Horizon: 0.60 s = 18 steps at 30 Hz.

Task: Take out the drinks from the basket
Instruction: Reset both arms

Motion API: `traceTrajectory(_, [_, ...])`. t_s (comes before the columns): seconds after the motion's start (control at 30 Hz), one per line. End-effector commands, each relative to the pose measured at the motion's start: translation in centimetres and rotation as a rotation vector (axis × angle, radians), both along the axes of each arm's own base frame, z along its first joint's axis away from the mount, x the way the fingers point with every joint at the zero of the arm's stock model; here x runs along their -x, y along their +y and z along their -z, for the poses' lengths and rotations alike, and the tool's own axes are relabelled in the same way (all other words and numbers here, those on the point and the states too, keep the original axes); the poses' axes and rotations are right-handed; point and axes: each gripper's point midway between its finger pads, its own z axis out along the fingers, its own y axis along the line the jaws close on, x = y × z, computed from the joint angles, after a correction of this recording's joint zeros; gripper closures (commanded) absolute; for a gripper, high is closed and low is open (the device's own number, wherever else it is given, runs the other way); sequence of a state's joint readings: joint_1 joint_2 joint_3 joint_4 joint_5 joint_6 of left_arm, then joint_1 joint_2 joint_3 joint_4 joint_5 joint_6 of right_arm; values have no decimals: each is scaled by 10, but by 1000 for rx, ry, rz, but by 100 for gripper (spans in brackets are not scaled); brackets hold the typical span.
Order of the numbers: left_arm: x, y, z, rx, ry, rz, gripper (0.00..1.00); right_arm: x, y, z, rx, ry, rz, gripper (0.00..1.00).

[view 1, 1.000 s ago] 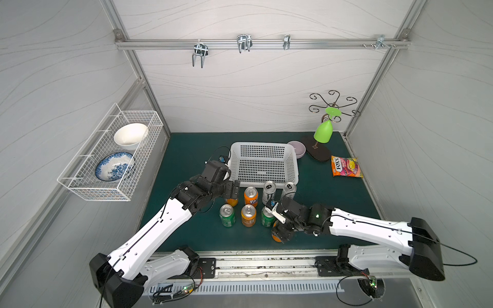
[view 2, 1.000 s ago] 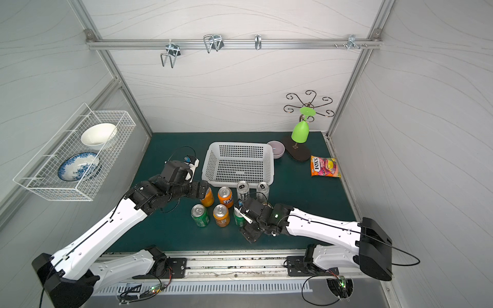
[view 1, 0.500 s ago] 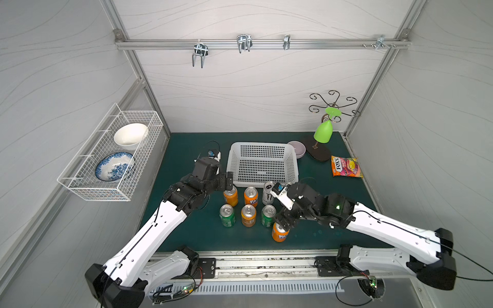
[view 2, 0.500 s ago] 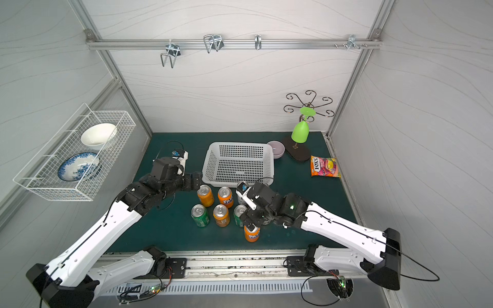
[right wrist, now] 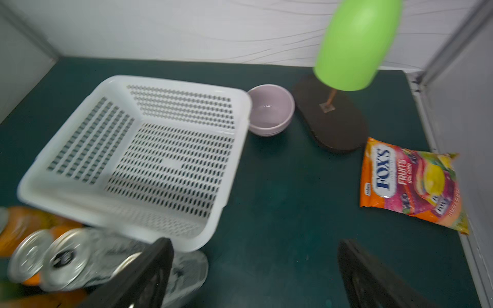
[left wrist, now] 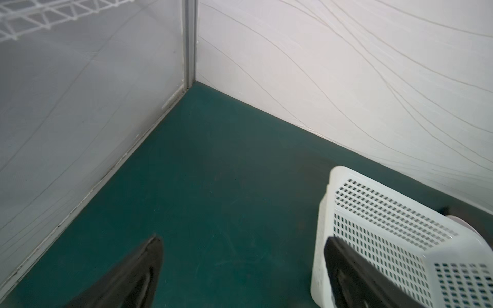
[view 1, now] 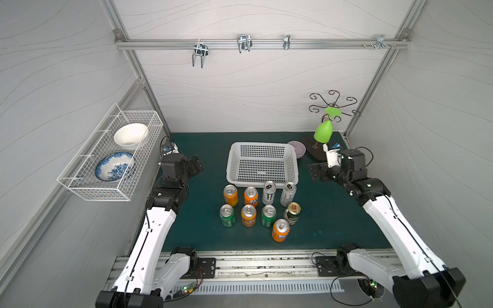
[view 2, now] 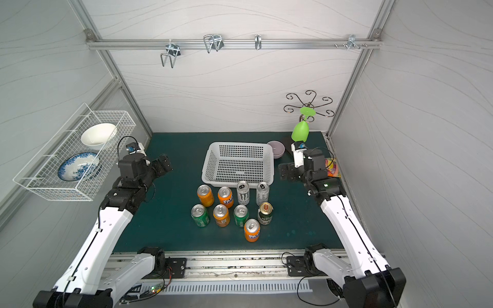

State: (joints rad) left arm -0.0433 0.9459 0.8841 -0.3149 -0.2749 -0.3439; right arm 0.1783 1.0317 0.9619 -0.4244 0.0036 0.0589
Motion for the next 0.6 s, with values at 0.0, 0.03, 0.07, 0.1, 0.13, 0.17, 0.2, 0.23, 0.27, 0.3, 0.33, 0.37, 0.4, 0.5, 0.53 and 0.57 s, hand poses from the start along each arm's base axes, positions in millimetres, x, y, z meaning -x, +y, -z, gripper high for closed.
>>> traceTrajectory(0.0, [-8,19,-17,-50,-145,-92,2,-22,-35,9,-49,-60,150,1])
traceTrajectory(0.03, [-7,23,-10,-63,-148,-112,1,-25,-47,19,-49,-55,193,1])
traceTrajectory(0.07, [-7,26,-5,-76,-152,-127,1,-29,-58,30,-47,-50,227,1])
traceTrajectory(0.1, [-7,27,0,-86,-156,-133,1,-31,-67,42,-46,-41,258,1])
traceTrajectory(0.13, [-7,28,8,-99,-159,-135,2,-33,-75,54,-46,-35,283,1])
traceTrajectory(0.17, [-8,29,13,-110,-169,-138,2,-35,-82,68,-48,-25,307,1])
traceTrajectory(0.2, [-8,31,20,-118,-174,-145,1,-36,-87,79,-54,-20,322,1])
traceTrajectory(0.23, [-8,32,27,-125,-180,-155,2,-38,-91,91,-61,-16,337,1])
traceTrajectory(0.27, [-9,33,34,-129,-186,-158,1,-39,-94,102,-62,-12,353,1])
traceTrajectory(0.3, [-9,33,40,-134,-190,-158,1,-41,-95,109,-59,-16,354,1])
traceTrajectory(0.33, [-9,34,47,-138,-188,-160,1,-42,-95,118,-57,-18,352,1])
traceTrajectory(0.37, [-9,34,54,-145,-180,-158,1,-44,-94,125,-60,-28,348,1])
traceTrajectory(0.4, [-10,34,59,-150,-171,-156,1,-45,-93,130,-63,-36,341,1])
traceTrajectory(0.5, [-11,34,73,-165,-126,-147,1,-49,-87,143,-72,-71,304,1])
traceTrajectory(0.53, [-11,33,76,-168,-118,-141,1,-50,-84,145,-71,-89,286,1])
traceTrajectory(0.57, [-12,32,79,-170,-114,-131,1,-52,-82,146,-72,-108,271,1])
